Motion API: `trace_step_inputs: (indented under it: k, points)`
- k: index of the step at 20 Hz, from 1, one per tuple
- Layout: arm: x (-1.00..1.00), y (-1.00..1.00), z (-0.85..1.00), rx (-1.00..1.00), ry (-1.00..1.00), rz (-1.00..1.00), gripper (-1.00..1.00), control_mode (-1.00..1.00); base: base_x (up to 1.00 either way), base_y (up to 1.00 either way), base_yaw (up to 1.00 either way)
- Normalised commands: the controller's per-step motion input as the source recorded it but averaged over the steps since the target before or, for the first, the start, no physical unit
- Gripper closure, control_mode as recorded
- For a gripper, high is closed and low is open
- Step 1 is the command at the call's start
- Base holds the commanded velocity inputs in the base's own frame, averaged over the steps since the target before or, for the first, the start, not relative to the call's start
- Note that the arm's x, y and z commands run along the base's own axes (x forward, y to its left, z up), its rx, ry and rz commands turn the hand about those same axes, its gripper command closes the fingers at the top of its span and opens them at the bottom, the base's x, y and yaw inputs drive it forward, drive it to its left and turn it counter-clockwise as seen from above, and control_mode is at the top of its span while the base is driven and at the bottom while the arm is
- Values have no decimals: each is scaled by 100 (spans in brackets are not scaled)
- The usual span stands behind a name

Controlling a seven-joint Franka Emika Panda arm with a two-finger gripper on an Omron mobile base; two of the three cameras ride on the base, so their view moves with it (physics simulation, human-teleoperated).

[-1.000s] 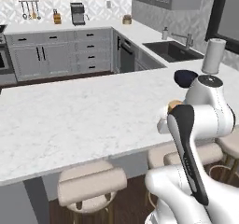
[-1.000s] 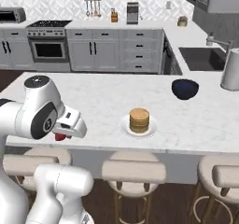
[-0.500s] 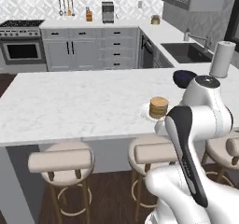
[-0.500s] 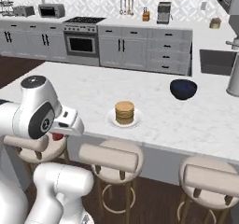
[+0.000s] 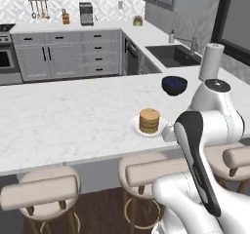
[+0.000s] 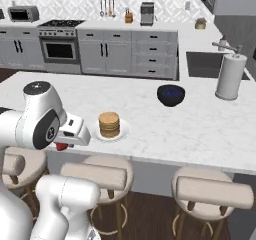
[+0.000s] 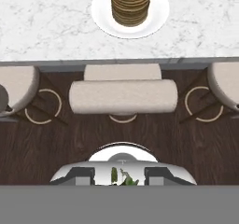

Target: Take the strawberry from the fridge and place it on top of the pancake, located on the dining counter.

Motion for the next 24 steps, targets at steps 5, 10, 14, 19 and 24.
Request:
trace_step_inputs:
  k: [5, 10, 14, 19, 24]
  points:
    - [0, 0, 0, 0, 0, 0, 100, 100, 55, 40, -33]
    - [0, 0, 0, 0, 0, 0, 100, 100, 29, 16, -9]
    - [0, 0, 0, 0, 0, 0, 100, 100, 51, 9, 0]
    - [0, 0, 0, 0, 0, 0, 100, 100, 89, 13, 0]
    - [18, 1, 0, -1, 0, 0, 100, -100, 61, 8, 0]
